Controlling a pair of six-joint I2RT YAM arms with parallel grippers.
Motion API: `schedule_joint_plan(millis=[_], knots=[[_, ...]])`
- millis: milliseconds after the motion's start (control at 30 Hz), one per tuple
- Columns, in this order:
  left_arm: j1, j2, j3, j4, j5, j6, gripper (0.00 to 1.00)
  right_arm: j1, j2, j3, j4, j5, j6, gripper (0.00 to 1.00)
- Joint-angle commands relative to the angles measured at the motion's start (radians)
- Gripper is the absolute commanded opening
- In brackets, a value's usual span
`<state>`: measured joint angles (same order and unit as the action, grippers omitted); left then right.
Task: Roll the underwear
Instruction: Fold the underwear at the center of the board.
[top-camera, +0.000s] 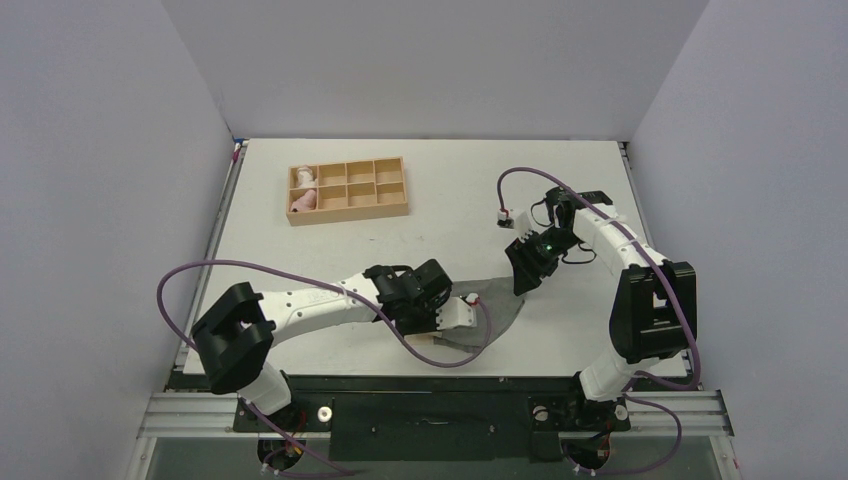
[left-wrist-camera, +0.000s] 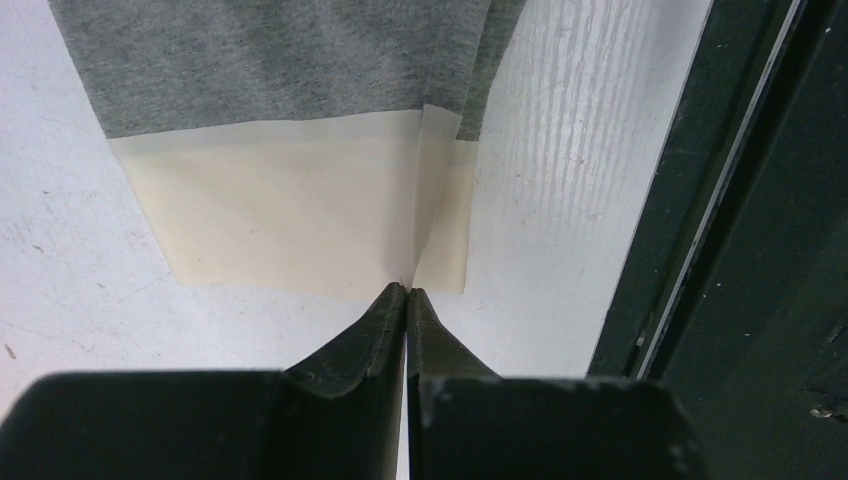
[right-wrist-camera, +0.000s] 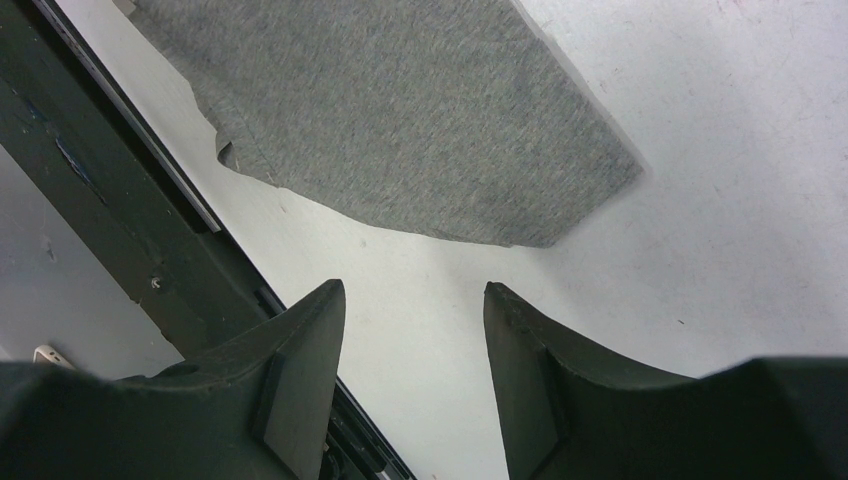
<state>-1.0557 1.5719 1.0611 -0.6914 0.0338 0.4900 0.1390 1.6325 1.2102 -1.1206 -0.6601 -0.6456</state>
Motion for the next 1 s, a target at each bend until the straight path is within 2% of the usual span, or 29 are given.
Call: schedule_joint_plan(millis=[0,167,500,600,667,733,867,967], knots=[[0.021,-0.118,-0.069,0.004,-0.103,0.054,0.0,-0.001,-0.003,-0.002,-0.004,-0.019,-0.024,0.5],[-0.004,-0.144,-0.08,-0.036,-0.098,0.034,0.0,-0.01,-0.004,-0.009,-0.006,-0.018,-0.027,0.5],[-0.028,-0.126,-0.197,0.031,-0.133,0.033,0.0,-0.012,-0.002,-0.006,-0.006,-0.019,-0.025,0.5],[-0.032,-0.125,-0.23,0.055,-0.136,0.029,0.11,-0.011,0.003,-0.003,-0.006,-0.021,-0.022,0.5],[-0.042,-0.127,-0.248,0.063,-0.136,0.024,0.25,-0.011,0.007,-0.001,-0.005,-0.021,-0.023,0.5],[-0.05,-0.131,-0.26,0.07,-0.135,0.02,0.34,-0.009,0.01,0.0,-0.005,-0.021,-0.021,0.5],[-0.054,-0.135,-0.268,0.077,-0.134,0.02,0.44,-0.008,0.009,0.001,-0.005,-0.022,-0.02,0.5],[-0.055,-0.142,-0.273,0.099,-0.14,0.017,0.46,-0.007,0.013,0.002,-0.007,-0.023,-0.019,0.5]])
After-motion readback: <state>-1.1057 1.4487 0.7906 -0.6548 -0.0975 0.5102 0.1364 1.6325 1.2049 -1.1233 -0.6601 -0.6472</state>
